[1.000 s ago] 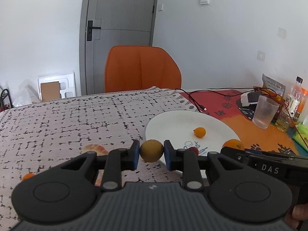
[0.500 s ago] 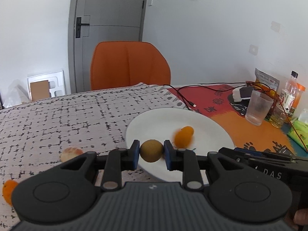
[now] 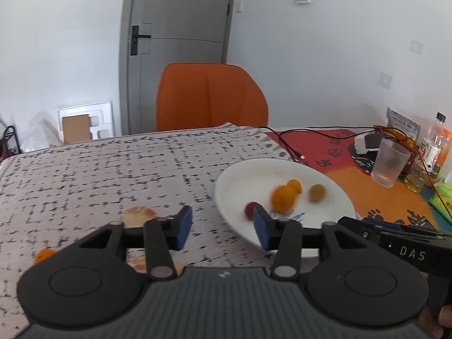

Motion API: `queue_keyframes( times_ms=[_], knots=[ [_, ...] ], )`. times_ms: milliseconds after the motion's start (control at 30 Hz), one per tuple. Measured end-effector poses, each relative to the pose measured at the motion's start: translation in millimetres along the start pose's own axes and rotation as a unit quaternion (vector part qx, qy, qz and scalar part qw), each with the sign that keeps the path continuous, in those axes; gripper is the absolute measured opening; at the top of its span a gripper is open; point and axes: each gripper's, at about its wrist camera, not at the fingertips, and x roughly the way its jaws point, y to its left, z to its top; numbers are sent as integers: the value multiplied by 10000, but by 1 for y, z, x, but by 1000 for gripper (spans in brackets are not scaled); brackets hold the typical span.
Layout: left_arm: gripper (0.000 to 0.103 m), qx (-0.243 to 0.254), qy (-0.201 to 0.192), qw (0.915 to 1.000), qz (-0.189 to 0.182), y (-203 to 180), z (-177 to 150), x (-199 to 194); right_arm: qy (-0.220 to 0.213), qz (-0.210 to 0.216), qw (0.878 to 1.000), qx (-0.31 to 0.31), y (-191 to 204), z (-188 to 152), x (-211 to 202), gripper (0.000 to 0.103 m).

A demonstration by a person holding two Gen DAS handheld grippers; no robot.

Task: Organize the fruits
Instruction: 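Move both open tools from the bowl back over the remaining fruit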

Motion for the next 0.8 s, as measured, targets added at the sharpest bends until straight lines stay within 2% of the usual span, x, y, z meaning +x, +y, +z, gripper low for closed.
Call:
queue_keyframes(
  times_ms=[100, 267, 333, 400, 600, 800],
  knots=[
    [58, -69, -55, 9999, 93, 10, -2, -11, -2, 49, 10000, -38, 5, 0, -1, 56],
    [64, -175, -129, 9993, 314, 27, -6, -28, 3, 126, 9999, -90, 14, -2, -5, 59],
    [71, -190, -151, 9989, 402, 31, -7, -34, 20, 157, 9998, -107, 17, -2, -6, 60],
    [78, -229, -215, 9984, 468, 35, -8, -41, 17, 168, 9998, -143, 20, -2, -7, 65],
    [81, -320, -267, 9969, 671, 51, -11, -60, -21, 268, 9993, -245, 31, -3, -13, 73],
    [82, -389, -269, 9956, 803, 62, -17, -73, -49, 414, 9984, -371, 45, -6, -16, 89]
  ],
)
